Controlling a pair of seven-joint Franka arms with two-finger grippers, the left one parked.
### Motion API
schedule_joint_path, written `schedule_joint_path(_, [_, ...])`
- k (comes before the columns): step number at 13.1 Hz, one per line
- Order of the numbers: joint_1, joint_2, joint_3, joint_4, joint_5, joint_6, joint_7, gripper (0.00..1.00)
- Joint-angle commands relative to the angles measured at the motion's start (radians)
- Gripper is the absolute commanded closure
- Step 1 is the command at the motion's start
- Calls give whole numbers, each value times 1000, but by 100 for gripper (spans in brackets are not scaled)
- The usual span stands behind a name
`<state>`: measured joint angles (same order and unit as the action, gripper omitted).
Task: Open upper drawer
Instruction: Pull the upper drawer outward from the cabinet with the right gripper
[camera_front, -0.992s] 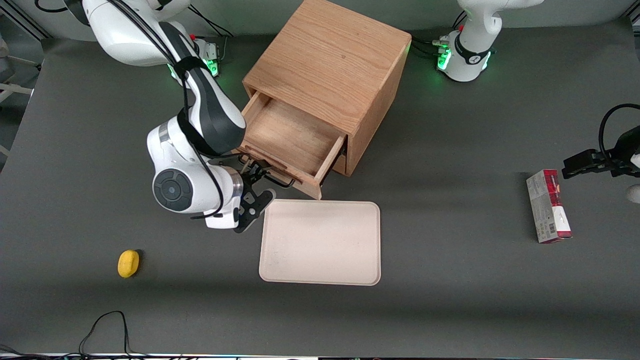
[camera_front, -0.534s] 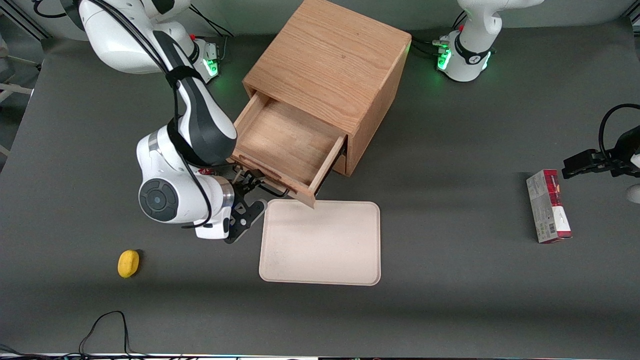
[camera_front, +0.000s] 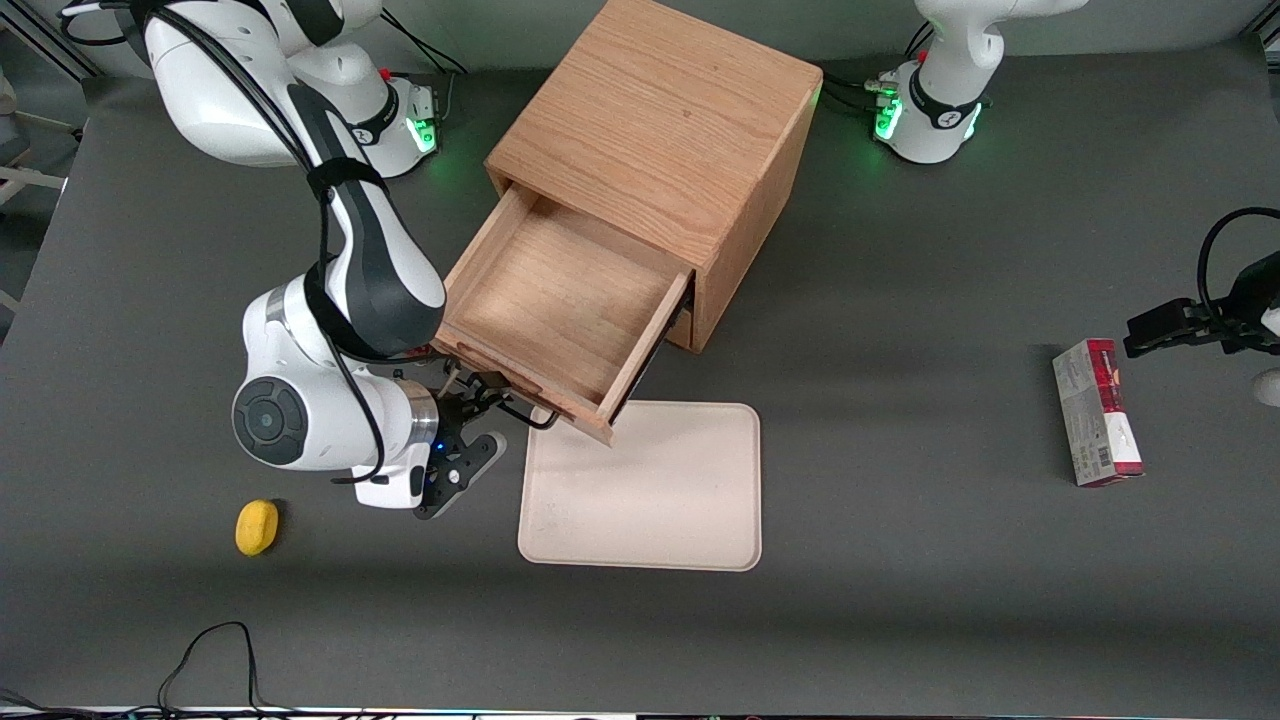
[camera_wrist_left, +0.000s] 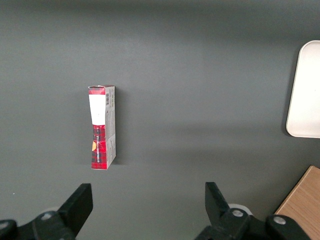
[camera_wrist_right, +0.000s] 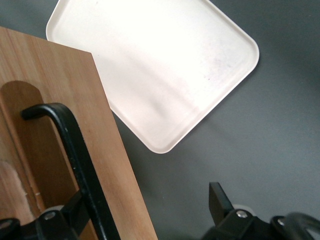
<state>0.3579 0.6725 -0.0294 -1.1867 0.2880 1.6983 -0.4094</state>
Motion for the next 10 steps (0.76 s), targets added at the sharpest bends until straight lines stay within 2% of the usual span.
schedule_joint_path(1, [-14,32,2,45,8,26,-23,0])
schedule_joint_path(10, [-56,29,2,70,8,75,-26,0])
